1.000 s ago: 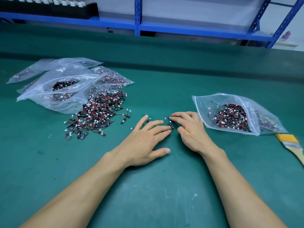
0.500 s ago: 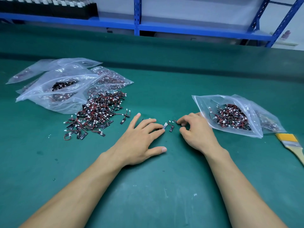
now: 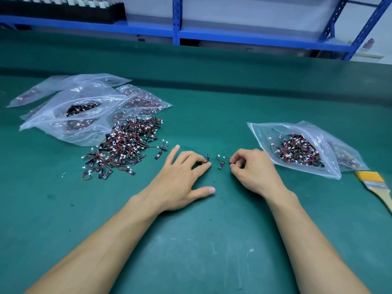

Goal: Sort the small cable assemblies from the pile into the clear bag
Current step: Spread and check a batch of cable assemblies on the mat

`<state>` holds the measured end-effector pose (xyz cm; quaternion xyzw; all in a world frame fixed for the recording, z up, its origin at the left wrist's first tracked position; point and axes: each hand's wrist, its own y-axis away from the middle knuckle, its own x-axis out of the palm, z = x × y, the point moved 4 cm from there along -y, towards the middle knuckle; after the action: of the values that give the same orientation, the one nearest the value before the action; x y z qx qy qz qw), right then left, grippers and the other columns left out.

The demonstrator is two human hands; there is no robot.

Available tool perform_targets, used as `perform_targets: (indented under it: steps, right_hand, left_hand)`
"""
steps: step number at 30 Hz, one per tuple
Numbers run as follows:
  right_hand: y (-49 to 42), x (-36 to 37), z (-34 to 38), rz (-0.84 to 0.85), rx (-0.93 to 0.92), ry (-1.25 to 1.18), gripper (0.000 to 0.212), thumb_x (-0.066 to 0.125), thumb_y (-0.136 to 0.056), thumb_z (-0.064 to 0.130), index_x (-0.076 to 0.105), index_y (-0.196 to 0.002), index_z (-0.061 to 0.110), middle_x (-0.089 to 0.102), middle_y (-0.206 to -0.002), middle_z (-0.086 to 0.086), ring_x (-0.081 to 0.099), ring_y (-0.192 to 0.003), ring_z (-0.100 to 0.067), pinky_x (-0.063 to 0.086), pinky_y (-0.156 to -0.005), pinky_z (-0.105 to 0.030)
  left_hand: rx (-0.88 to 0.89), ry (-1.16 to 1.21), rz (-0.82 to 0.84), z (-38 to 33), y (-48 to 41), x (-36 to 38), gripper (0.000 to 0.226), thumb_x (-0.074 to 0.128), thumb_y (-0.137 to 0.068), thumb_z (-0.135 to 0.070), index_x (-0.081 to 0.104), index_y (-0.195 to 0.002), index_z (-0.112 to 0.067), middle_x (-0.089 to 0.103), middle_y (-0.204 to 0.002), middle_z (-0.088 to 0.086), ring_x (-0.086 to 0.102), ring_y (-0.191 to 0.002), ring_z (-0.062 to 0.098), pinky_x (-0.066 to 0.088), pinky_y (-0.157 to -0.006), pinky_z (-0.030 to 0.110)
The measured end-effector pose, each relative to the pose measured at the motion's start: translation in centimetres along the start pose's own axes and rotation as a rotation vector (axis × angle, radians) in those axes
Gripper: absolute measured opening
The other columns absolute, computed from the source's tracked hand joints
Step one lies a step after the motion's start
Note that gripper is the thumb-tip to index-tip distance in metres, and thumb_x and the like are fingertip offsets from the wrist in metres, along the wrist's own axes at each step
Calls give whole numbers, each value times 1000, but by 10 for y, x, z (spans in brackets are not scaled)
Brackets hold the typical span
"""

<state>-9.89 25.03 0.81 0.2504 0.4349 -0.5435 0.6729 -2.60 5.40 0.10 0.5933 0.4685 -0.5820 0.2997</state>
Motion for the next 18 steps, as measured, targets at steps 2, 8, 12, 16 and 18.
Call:
perform_targets:
  steps: [2, 8, 12, 16, 18]
  right_hand:
    - [1, 1, 0, 5, 28, -39, 16, 64, -80, 17, 64, -72, 30, 65, -61, 16, 60, -70, -3, 50, -66, -27]
    - [4, -1, 2, -20, 35, -114, 12, 63, -73, 17, 65, -73, 29, 64, -65, 18, 57, -64, -2, 46, -58, -24]
    - [5, -4, 3, -23, -26, -49, 17, 67, -75, 18, 67, -82, 33, 63, -70, 14, 54, -69, -1, 48, -64, -28]
    - [5, -3, 2, -3, -35, -26, 18, 71, -79, 20, 66, -81, 37, 64, -72, 15, 54, -72, 2, 49, -68, -29]
    - [4, -3, 1, -5, -28, -33, 17, 72, -80, 21, 66, -79, 37, 65, -70, 16, 55, -72, 3, 50, -68, -29]
  left_hand:
    - [5, 12, -9, 1, 1, 0, 81, 20, -88, -78, 40, -149, -30, 40, -140, -13, 21, -138, 9, -7, -123, 44]
    - [24, 80, -83, 2, 3, -9, 68, 31, -91, -71, 49, -143, -31, 45, -138, -11, 29, -137, 11, 0, -124, 44]
    - [-16, 106, -195, 14, 6, -21, 55, 42, -93, -61, 60, -132, -26, 54, -128, -7, 44, -124, 18, 17, -121, 43]
    - [-145, 106, -291, 38, 13, -31, 45, 51, -91, -50, 66, -124, -23, 59, -120, -7, 49, -117, 21, 34, -107, 40]
    - [-212, 119, -307, 49, 17, -33, 43, 53, -90, -48, 67, -122, -23, 59, -119, -8, 47, -117, 21, 36, -104, 40]
